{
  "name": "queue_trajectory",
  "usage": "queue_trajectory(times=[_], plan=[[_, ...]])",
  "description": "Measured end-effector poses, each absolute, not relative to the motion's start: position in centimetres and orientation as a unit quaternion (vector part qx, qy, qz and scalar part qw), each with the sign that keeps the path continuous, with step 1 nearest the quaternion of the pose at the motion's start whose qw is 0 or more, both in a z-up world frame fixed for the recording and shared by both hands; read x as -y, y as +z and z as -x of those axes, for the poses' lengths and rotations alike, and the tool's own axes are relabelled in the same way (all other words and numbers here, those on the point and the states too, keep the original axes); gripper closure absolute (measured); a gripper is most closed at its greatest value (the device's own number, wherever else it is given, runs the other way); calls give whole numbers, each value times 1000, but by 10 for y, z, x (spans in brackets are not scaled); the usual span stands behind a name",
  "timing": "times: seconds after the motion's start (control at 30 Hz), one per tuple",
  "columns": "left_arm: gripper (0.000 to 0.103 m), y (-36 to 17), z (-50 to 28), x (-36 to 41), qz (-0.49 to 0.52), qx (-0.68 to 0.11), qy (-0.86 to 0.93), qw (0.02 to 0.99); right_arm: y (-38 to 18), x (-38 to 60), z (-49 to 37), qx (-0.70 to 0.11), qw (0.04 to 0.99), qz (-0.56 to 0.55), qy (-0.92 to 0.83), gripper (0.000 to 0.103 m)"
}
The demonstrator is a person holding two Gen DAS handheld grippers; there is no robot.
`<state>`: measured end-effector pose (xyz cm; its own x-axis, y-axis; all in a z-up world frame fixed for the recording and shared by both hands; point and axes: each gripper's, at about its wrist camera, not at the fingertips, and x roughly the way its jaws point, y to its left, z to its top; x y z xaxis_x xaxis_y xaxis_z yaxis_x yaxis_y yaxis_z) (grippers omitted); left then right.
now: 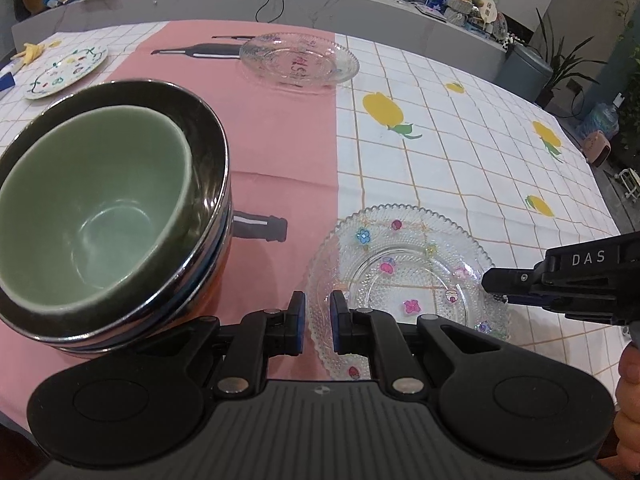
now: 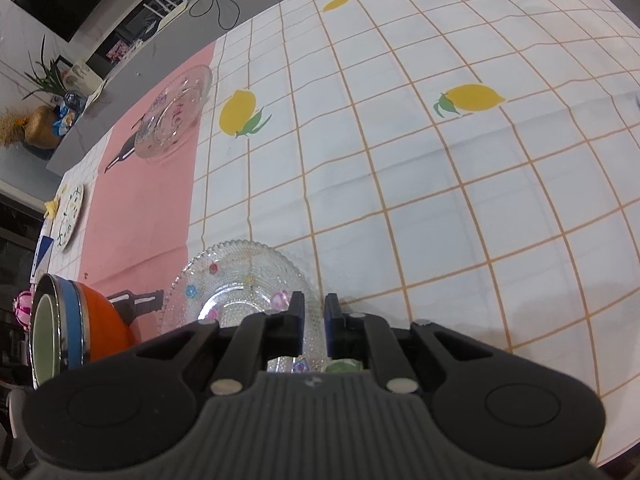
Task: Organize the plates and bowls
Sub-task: 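Lift the glass plate with both grippers, set it beside the bowl stack, open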
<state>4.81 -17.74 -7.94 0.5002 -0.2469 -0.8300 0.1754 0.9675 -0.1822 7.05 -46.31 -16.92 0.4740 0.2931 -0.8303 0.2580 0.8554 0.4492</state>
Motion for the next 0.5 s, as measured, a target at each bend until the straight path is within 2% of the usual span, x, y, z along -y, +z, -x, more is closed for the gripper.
queue_trajectory(times=[0.1, 0.2, 0.27, 0.33, 0.4, 0.5], plan=[[89, -79, -47, 178, 32, -484, -122, 866, -169, 461, -71, -513, 817, -263, 12, 95], [83, -79, -47, 181, 30, -483, -126, 866, -168, 461, -71, -513, 817, -264, 12, 91], [80, -79, -47, 180, 35, -483, -132, 865, -167, 460, -71, -513, 818, -261, 12, 87], [80, -78, -47, 179, 38, -482, -133, 865, -164, 457, -70, -508, 821, -261, 16, 75], [77, -76, -45, 178, 43, -480, -136, 865, -160, 455, -68, -502, 824, -262, 17, 67], [72, -72, -42, 177, 44, -477, -141, 866, -157, 449, -69, -502, 829, -247, 14, 66]])
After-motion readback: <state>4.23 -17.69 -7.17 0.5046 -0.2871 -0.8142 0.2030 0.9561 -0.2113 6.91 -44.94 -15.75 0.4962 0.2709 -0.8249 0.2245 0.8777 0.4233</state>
